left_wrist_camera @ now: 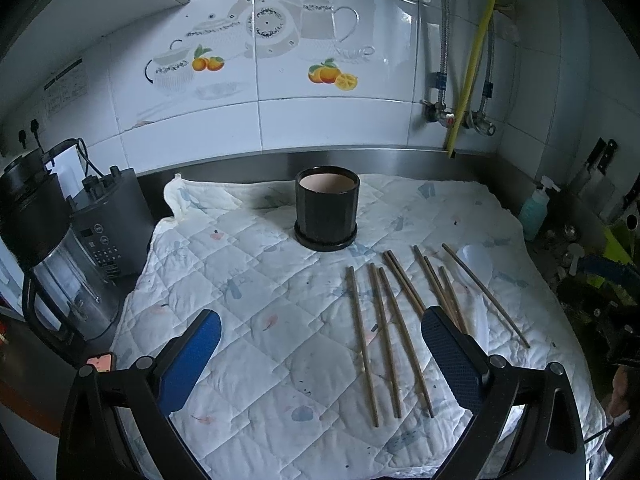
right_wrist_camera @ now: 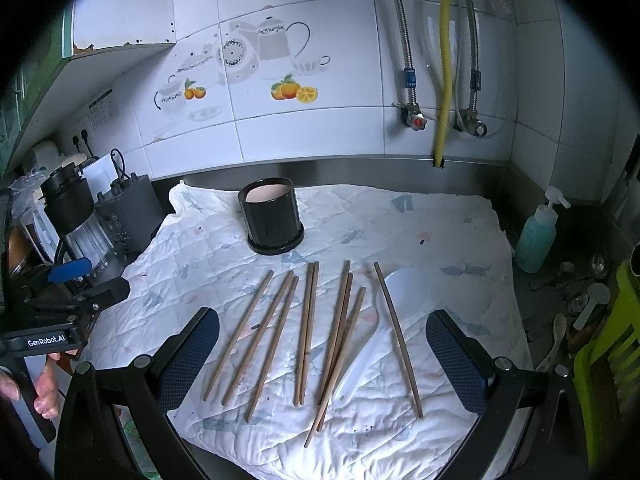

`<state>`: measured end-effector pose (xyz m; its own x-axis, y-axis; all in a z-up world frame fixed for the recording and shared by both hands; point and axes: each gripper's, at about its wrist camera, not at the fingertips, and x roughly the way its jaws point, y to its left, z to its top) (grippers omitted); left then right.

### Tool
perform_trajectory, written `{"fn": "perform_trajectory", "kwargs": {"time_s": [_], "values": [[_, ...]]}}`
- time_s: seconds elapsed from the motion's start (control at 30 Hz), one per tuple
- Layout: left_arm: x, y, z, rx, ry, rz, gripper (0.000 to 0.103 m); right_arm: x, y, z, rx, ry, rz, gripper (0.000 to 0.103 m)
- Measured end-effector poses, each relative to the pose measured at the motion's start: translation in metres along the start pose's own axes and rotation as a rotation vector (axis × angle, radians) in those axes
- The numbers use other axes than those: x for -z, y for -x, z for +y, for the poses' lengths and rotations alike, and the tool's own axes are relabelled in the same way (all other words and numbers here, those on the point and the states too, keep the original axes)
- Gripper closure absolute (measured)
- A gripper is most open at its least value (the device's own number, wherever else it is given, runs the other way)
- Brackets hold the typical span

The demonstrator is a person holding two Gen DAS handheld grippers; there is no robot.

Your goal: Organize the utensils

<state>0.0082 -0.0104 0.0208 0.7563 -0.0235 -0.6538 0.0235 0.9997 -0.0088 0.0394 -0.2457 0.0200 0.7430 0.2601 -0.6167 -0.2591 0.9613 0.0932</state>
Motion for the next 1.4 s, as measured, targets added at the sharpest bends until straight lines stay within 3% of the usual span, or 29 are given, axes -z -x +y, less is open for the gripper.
{"fn": "perform_trajectory", "kwargs": {"time_s": [0.33,0.57,1.07,1.4], "values": [[-0.005,-0.011,0.003,0.015,0.012,0.014,0.001,-0.001,-0.001,-0.001,-0.002,0.006,0.002,0.000],[-0.008,-0.023,0.005,0.002,0.011,0.026,0.010,-0.002,-0.012,-0.010,0.001,0.007,0.037,0.001],[-0.016,-0.072,0.005,0.042,0.014,0.096,0.027,-0.007,-0.056,-0.039,-0.009,0.008,0.143,0.037],[-0.022,-0.106,0.015,0.057,0.024,0.133,0.033,-0.007,-0.097,-0.051,-0.010,0.020,0.225,0.056]]}}
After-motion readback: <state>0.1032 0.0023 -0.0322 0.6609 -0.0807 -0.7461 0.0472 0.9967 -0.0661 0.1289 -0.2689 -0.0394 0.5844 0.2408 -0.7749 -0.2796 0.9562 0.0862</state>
